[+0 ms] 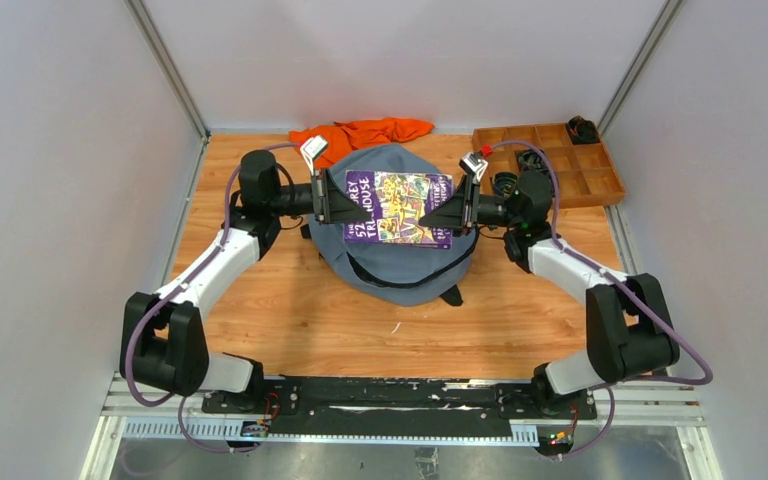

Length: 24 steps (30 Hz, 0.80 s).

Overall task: Pack the student bag
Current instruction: Pick up the book from the center of the board.

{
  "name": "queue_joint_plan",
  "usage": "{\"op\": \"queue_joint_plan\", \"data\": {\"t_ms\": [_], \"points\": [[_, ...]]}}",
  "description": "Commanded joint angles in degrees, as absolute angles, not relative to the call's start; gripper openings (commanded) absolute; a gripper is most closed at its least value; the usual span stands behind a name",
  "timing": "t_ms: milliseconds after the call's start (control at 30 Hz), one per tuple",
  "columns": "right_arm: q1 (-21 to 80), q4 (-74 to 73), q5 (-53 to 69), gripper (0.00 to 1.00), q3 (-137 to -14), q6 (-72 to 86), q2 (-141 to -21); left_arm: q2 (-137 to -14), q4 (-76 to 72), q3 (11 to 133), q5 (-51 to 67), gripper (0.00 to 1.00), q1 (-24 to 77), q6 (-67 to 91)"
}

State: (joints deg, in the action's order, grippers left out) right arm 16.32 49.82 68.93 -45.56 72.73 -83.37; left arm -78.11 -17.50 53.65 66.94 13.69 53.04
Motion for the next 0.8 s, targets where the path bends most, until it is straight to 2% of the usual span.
{"op": "queue_joint_plan", "data": {"t_ms": [0,33,100,133,167,200,233,267,333,433,467,500,600,767], "points": [[15.3,46.4,66.9,0.46,-46.9,69.3,-80.6,-75.8,-20.6,53.7,69.8,0.00,14.1,52.7],[15.3,46.3,66.6,0.36,-46.9,69.4,-80.4,-75.7,-20.6,53.6,69.7,0.00,14.1,52.8],[15.3,45.9,66.1,0.03,-46.8,69.6,-79.9,-75.6,-20.7,53.5,69.4,0.00,14.2,53.0],[15.2,44.8,65.5,0.00,-46.7,69.2,-79.4,-75.8,-20.8,53.5,69.1,0.12,14.2,53.1],[14.9,41.5,64.6,0.00,-46.6,67.8,-78.6,-76.0,-20.9,53.5,68.9,0.43,14.2,53.1],[14.4,35.3,62.6,0.00,-46.5,65.3,-76.5,-76.1,-20.9,53.6,68.9,0.59,14.4,52.9],[13.4,26.3,59.5,0.00,-47.0,61.0,-74.2,-76.0,-20.9,53.5,68.6,0.69,14.4,52.6],[12.1,15.9,55.2,0.00,-47.8,56.3,-71.9,-75.5,-21.0,53.3,67.9,0.74,14.5,52.2],[8.8,-2.1,44.4,0.00,-49.5,48.5,-66.5,-74.5,-20.9,52.5,65.6,0.80,14.6,51.0],[0.1,-10.8,36.6,0.00,-47.2,48.9,-59.5,-73.9,-15.7,52.4,59.9,0.80,17.3,44.4],[-3.3,-11.5,35.1,0.00,-46.0,49.9,-56.9,-73.9,-8.3,54.3,56.4,0.80,19.1,38.5],[-5.7,-12.2,32.7,0.00,-44.8,50.2,-54.4,-74.4,7.7,57.9,48.0,0.80,21.4,29.7],[-9.7,-19.8,26.0,0.00,-45.7,47.4,-48.4,-79.0,30.8,71.6,25.2,0.83,33.0,9.7],[-11.0,-29.4,13.9,0.00,-50.0,44.0,-43.4,-82.9,33.9,76.0,11.8,0.84,41.7,6.0]]}}
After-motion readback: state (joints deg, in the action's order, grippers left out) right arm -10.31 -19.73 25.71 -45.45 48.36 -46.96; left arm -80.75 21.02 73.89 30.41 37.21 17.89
